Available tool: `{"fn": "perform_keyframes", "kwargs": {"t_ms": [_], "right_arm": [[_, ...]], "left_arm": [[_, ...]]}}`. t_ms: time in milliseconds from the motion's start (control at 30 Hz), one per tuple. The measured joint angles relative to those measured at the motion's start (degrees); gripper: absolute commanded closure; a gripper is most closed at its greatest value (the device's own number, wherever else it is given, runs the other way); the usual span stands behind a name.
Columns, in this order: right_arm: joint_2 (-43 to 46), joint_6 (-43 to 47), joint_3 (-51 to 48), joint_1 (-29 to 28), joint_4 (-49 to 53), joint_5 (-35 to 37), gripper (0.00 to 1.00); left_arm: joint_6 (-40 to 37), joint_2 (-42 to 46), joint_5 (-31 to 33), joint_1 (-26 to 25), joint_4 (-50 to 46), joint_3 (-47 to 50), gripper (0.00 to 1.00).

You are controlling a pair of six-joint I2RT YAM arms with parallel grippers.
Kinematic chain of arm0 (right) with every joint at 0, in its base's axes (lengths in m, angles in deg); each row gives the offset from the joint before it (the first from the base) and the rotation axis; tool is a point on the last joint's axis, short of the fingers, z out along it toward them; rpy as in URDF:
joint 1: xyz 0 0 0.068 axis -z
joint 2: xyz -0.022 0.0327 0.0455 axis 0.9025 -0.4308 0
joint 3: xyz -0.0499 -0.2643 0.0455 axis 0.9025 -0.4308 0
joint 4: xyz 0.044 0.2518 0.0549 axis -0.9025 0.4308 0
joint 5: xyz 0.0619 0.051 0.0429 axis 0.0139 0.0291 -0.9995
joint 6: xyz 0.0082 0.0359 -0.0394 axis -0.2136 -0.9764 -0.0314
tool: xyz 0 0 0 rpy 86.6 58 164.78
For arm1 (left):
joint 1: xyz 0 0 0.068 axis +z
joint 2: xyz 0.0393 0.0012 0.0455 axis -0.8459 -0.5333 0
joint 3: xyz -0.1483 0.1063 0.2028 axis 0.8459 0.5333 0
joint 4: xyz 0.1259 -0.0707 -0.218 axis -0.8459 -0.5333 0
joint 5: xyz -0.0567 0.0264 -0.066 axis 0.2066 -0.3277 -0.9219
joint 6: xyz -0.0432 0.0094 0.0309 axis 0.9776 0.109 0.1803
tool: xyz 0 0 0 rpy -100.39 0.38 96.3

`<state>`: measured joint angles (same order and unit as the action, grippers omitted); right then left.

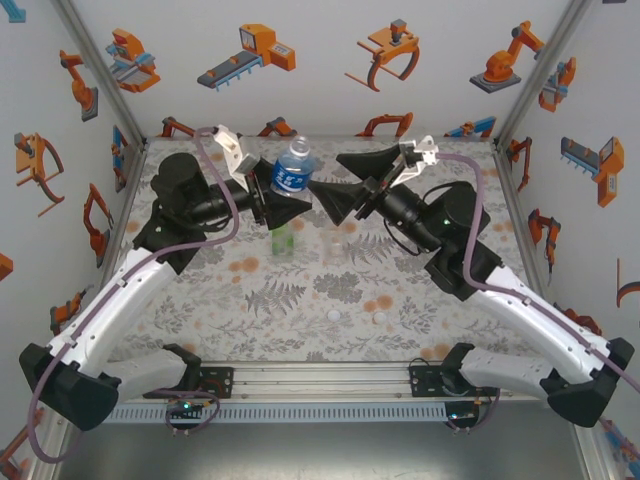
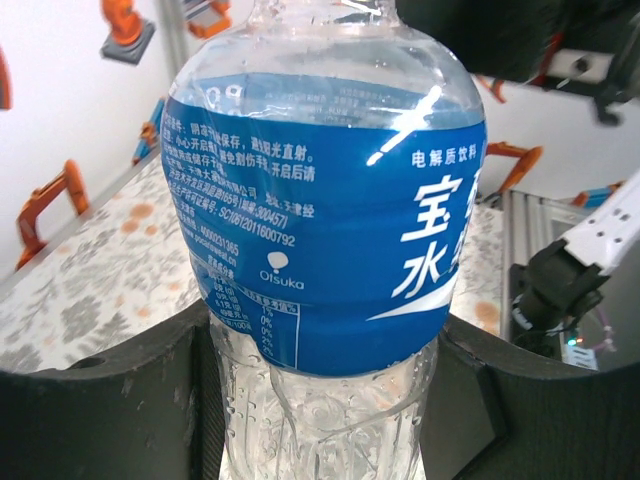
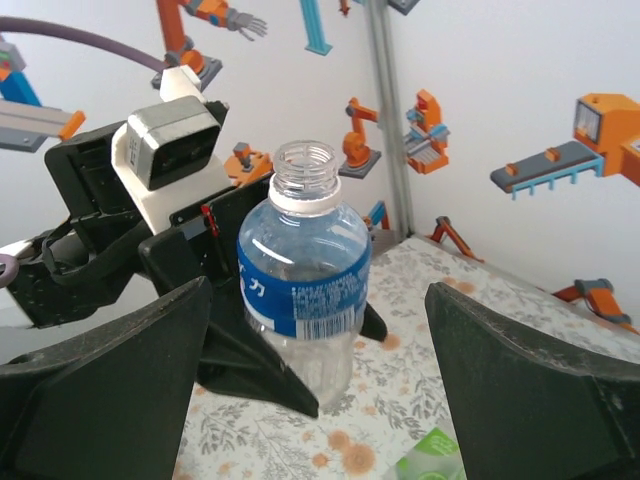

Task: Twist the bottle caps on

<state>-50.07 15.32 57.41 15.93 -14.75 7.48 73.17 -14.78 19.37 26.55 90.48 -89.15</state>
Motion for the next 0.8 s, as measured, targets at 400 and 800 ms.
{"fn": "perform_keyframes", "kwargs": {"t_ms": [400,800], "right_arm": [[-3.2,-5.6,6.6,0.0,35.7,15.7,0.27],[-7.5,-18.3,-3.3,2.3,57.3,15.2,0.31]], "left_arm": [[-7.1,1.1,-1.6,7.9,-10.3,0.0,1.0],[-8.5,3.8,-5.3,11.0,-6.0,8.0,1.0]]}}
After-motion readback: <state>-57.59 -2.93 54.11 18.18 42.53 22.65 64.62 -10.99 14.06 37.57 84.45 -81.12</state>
